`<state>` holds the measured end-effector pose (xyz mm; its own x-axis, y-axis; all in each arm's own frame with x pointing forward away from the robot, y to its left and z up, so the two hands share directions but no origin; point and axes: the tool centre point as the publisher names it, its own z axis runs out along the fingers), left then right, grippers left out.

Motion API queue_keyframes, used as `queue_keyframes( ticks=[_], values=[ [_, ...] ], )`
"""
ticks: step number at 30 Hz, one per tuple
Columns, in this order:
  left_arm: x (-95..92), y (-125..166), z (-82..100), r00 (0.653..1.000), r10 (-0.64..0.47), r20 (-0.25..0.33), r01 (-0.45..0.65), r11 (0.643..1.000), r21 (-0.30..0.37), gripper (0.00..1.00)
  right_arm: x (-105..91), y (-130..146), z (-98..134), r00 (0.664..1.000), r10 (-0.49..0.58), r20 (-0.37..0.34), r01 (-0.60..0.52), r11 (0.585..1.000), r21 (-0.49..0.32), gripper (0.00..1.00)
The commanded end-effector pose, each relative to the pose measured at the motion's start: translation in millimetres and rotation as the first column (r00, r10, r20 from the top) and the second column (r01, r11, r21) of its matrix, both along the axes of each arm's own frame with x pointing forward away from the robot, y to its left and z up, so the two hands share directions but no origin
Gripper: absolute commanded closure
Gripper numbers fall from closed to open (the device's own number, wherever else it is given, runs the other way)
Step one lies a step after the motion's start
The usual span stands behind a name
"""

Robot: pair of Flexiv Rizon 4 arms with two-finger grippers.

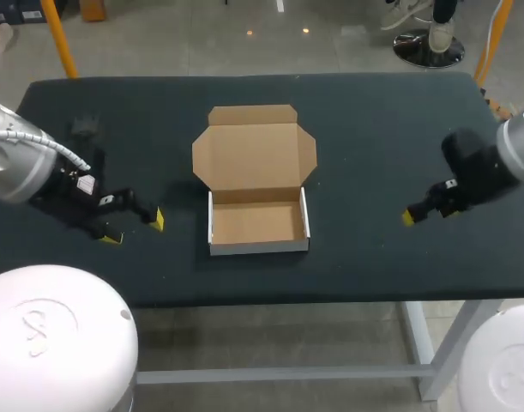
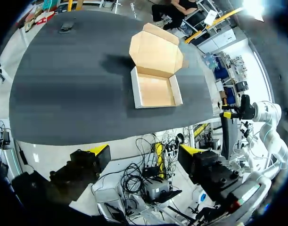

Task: Assemble the packaging by folding the flat box into shape, placing the metal phone stand inside, and closing the box properly

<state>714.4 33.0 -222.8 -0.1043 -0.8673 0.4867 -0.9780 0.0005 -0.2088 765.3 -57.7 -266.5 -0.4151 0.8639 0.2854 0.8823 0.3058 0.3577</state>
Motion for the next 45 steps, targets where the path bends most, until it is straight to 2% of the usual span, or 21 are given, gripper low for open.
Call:
queue_keyframes(
  ticks=[1, 9, 14, 27, 32, 45],
  values=[
    [-11.5, 3, 18.5, 0.999, 0.042, -0.008, -0.041, 0.994, 0.105, 0.00, -11.7, -9, 20, 0.999, -0.048, -0.024, 0.047, 0.998, -0.037, 0.00],
    [-17.4, 7, 24.5, 0.993, 0.109, -0.037, -0.103, 0.984, 0.143, 0.00, -11.0, -21, 32, 0.993, -0.115, -0.041, 0.112, 0.991, -0.068, 0.00],
    [-21.2, 7, 24.1, 0.987, 0.155, -0.047, -0.143, 0.971, 0.193, 0.00, -7.8, -24, 37, 0.987, -0.154, -0.049, 0.149, 0.985, -0.093, 0.00],
    [-33.4, 16, 27.8, 0.978, 0.202, -0.055, -0.184, 0.954, 0.235, 0.00, -2.1, -24, 49, 0.974, -0.224, -0.039, 0.216, 0.965, -0.147, 0.00],
    [-35.3, 17, 26.4, 0.976, 0.214, -0.049, -0.196, 0.949, 0.247, 0.00, -3.3, -24, 50, 0.965, -0.261, -0.040, 0.250, 0.953, -0.171, 0.00],
    [-29.6, 9, 22.8, 0.976, 0.218, -0.004, -0.210, 0.942, 0.261, 0.00, -4.4, -27, 49, 0.961, -0.272, -0.046, 0.262, 0.953, -0.154, 0.00]
  ],
)
